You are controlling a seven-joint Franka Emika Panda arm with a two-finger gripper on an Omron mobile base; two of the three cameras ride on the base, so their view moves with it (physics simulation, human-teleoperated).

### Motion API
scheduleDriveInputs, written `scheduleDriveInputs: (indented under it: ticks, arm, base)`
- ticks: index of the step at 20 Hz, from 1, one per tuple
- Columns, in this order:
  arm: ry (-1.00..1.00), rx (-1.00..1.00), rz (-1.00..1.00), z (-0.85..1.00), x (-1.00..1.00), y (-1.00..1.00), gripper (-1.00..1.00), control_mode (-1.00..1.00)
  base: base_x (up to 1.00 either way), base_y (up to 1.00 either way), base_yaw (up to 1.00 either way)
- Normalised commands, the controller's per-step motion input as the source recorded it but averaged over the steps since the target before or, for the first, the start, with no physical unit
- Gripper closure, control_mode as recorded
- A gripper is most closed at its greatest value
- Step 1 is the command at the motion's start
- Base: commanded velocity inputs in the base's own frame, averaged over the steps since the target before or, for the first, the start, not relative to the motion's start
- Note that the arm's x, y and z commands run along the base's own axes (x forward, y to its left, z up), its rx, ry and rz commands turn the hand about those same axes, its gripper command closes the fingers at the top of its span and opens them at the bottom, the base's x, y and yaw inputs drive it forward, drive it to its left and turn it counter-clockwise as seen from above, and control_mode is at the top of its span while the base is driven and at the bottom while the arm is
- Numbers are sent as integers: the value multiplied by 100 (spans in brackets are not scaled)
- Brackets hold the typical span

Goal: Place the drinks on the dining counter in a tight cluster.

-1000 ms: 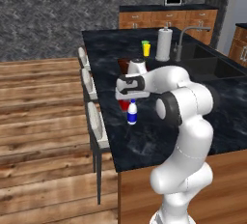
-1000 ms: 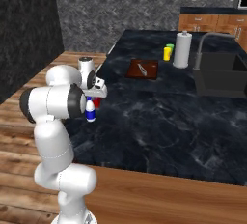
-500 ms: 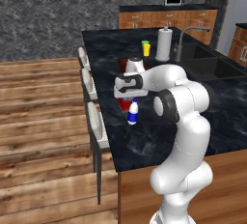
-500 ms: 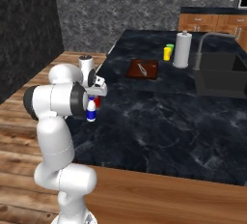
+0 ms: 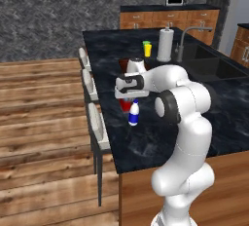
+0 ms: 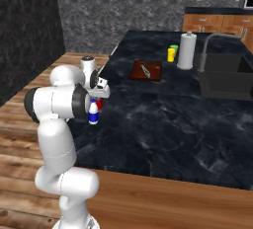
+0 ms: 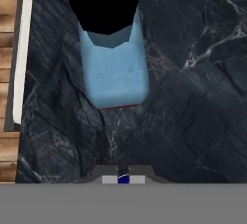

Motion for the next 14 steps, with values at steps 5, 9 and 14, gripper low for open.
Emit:
scheduleDriveInputs:
  ticks: [5,9,14]
  arm:
    - [-1,1,0,16,0,2,-100,-100]
    - [-1,13,0,47,-9,-12,-100,-100]
    - [-1,14,0,32,-69,-41,-100,-100]
  base:
    - [0,0,0]
    - [0,0,0]
    - [0,0,0]
